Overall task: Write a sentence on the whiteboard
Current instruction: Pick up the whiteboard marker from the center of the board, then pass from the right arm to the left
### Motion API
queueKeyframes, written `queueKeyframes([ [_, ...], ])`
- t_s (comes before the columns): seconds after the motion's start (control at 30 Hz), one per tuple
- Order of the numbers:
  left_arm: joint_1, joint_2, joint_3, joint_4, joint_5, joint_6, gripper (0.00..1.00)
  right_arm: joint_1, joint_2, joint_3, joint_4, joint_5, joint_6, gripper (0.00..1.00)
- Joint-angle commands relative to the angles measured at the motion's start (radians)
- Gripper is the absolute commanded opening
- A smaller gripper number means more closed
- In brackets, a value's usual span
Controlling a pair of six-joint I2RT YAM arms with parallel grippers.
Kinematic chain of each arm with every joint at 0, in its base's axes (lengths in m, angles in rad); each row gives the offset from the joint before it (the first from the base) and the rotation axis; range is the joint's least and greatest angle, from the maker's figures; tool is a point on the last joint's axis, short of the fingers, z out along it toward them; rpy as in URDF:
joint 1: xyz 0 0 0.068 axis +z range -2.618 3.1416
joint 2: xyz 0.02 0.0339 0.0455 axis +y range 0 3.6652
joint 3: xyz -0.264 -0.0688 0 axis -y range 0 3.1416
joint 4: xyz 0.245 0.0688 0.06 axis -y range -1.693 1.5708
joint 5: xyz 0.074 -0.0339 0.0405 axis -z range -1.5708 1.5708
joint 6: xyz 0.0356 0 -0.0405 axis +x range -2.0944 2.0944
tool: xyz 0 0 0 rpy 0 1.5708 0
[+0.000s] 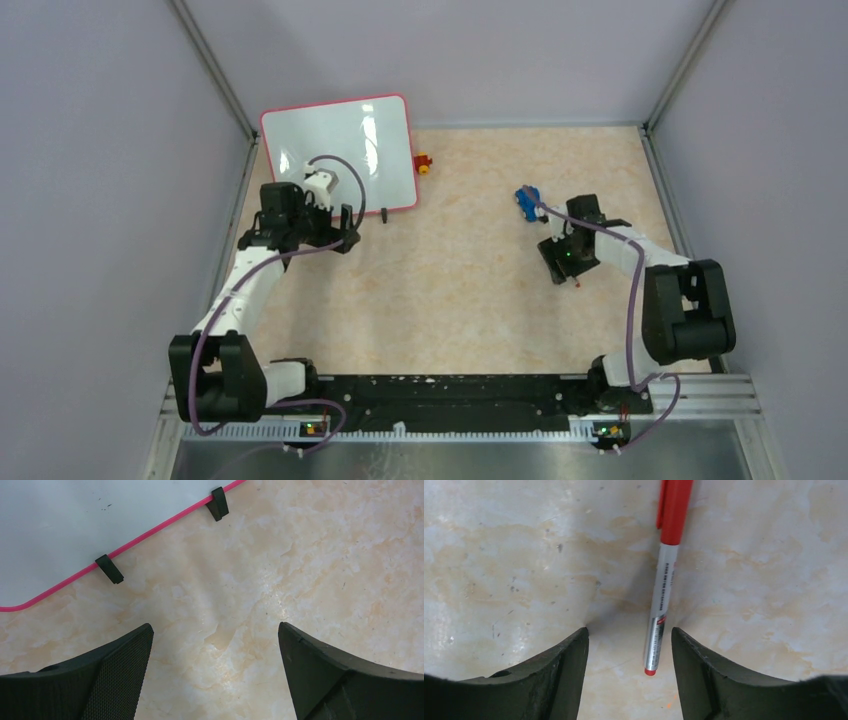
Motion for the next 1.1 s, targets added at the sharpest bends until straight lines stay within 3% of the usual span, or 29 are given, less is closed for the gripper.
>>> queueKeyframes([
  [0.0,-0.030,-0.040,-0.005,0.060,0.027,0.029,0.99,-0.048,0.037,0.050,0.012,-0.029,-0.015,0.55],
  [0.07,-0.035,-0.039,-0.005,0.068,0.031,0.031,0.99,-0.050,0.049,0.044,0.019,-0.019,-0.023,0.53],
  [0.2,-0.041,-0.016,0.015,0.066,0.056,0.032,0.99,-0.050,0.078,0.040,0.023,-0.010,-0.033,0.35],
  [0.33,-0.049,-0.005,0.034,0.058,0.104,0.035,0.99,-0.050,0.092,0.060,0.001,-0.015,-0.038,0.00],
  [0.6,-0.071,0.043,0.146,-0.058,0.367,0.123,0.99,0.026,-0.076,0.166,-0.101,-0.265,-0.010,0.00],
  [0.8,-0.128,0.108,0.260,-0.157,0.535,0.085,0.99,0.129,-0.191,0.222,-0.136,-0.472,-0.030,0.00],
  [1.07,-0.265,0.183,0.289,-0.173,0.706,-0.089,0.99,0.480,-0.209,0.342,-0.245,-0.327,-0.113,0.00],
])
